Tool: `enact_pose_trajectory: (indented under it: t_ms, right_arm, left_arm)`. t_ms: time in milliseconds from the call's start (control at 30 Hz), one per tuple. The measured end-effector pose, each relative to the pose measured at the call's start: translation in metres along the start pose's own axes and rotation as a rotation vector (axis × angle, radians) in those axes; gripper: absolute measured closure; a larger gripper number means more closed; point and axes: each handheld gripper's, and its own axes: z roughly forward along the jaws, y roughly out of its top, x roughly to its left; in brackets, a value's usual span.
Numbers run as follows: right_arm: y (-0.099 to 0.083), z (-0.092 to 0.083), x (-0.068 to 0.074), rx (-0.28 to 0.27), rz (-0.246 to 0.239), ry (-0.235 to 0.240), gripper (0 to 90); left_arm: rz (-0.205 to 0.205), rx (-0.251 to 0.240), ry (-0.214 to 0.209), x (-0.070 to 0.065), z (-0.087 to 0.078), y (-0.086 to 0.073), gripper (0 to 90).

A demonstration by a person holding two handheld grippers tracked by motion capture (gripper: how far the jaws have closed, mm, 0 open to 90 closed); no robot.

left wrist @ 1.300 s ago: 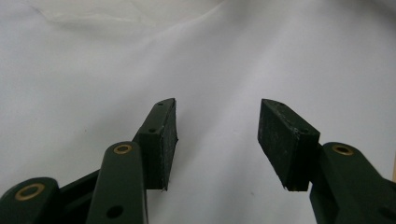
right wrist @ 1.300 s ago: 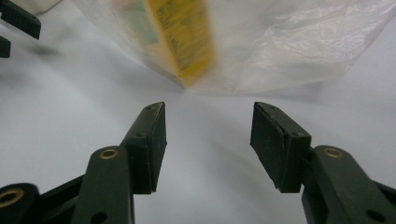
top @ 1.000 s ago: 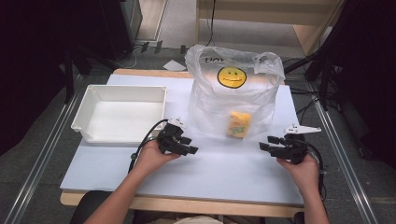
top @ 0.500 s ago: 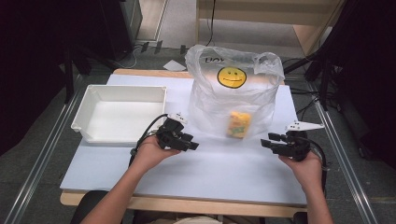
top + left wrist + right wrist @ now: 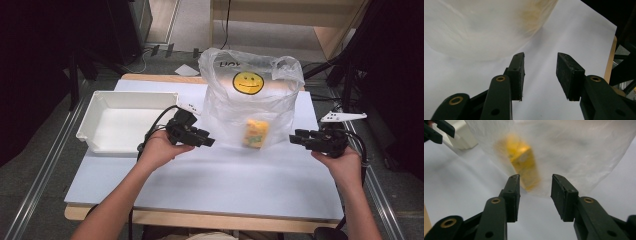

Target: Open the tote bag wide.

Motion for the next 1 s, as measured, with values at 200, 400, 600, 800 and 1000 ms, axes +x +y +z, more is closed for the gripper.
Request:
enact_pose_trajectory:
  t_ms: [200,400,600,800,1000]
  right_arm:
    - [0.022,-0.017,-0.007,-0.016,-0.035,-0.021,64.1]
    - [0.048,-0.028,-0.03,-0.088,-0.068,-0.045,65.6]
    - [0.076,-0.034,-0.062,-0.11,-0.065,-0.016,71.4]
    - [0.112,-0.043,-0.07,-0.121,-0.092,0.004,73.0]
    - [0.149,-0.05,-0.068,-0.115,-0.136,-0.004,79.9]
  left_arm:
    - [0.007,-0.022,0.047,-0.003,-0.015,0.019,59.8]
    - [0.032,-0.034,0.055,-0.007,-0.026,0.035,60.0]
    - [0.049,-0.029,0.042,-0.009,-0.033,0.045,60.8]
    - [0.112,-0.058,0.034,-0.013,-0.05,0.067,69.4]
    - [0.142,-0.057,0.05,-0.019,-0.065,0.1,80.2]
